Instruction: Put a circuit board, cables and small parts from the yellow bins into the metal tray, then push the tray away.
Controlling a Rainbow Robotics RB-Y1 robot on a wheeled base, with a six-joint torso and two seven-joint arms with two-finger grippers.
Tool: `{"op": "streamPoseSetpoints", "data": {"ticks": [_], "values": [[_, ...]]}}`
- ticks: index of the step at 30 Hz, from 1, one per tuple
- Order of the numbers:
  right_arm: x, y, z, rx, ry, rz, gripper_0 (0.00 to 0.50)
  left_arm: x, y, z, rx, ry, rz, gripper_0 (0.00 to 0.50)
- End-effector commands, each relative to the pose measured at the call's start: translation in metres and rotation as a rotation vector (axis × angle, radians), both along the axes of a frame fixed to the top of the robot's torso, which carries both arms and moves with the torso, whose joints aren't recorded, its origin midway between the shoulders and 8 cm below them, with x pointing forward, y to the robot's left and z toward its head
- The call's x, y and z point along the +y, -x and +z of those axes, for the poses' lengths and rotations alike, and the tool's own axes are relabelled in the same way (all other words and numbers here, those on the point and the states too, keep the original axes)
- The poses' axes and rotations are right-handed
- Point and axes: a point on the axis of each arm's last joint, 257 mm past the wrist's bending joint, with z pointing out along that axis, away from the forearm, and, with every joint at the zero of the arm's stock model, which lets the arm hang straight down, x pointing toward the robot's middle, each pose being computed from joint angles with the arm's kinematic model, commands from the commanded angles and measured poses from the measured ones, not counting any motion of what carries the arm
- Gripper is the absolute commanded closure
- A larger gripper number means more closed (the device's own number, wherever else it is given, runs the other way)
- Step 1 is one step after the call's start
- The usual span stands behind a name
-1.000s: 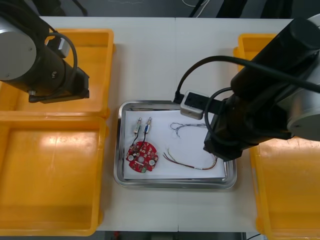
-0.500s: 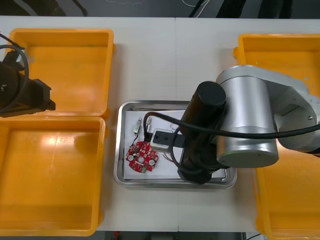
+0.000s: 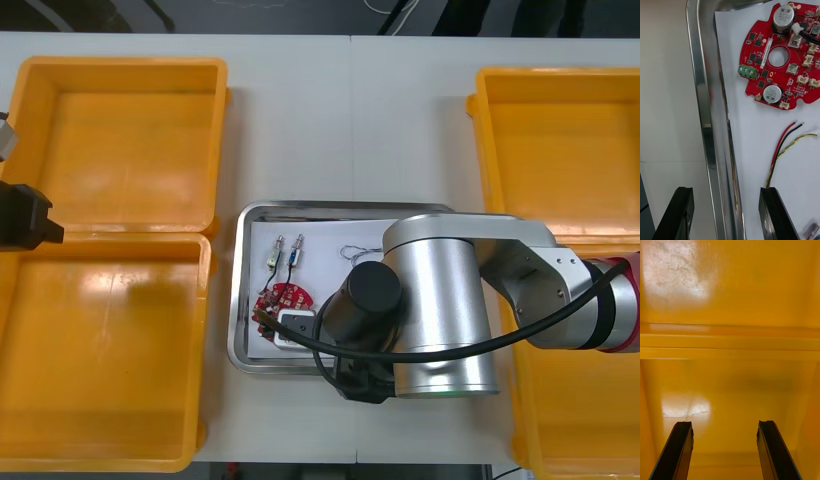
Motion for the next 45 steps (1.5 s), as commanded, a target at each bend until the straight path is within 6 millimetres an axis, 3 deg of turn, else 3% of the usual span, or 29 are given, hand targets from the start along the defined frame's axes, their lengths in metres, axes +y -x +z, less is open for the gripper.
{"op": "streamPoseSetpoints", "data": {"ticks": [1,17,38,45], "values": [[0.022,0.009,0.001,-0.017,0.000,0.102,0.000,0.016,0.008,0.013,-0.023,-0.060,-0.017,0.000],[0.017,0.007,-0.036,-0.036,0.086,0.115,0.000,0.021,0.010,0.012,-0.022,-0.073,-0.017,0.000],[0.014,0.006,-0.049,-0.094,0.118,0.151,0.000,0.021,0.010,0.012,-0.022,-0.073,-0.017,0.000],[0.012,-0.004,-0.055,-0.095,0.130,0.133,0.000,0.021,0.010,0.012,-0.022,-0.073,-0.017,0.000]]}}
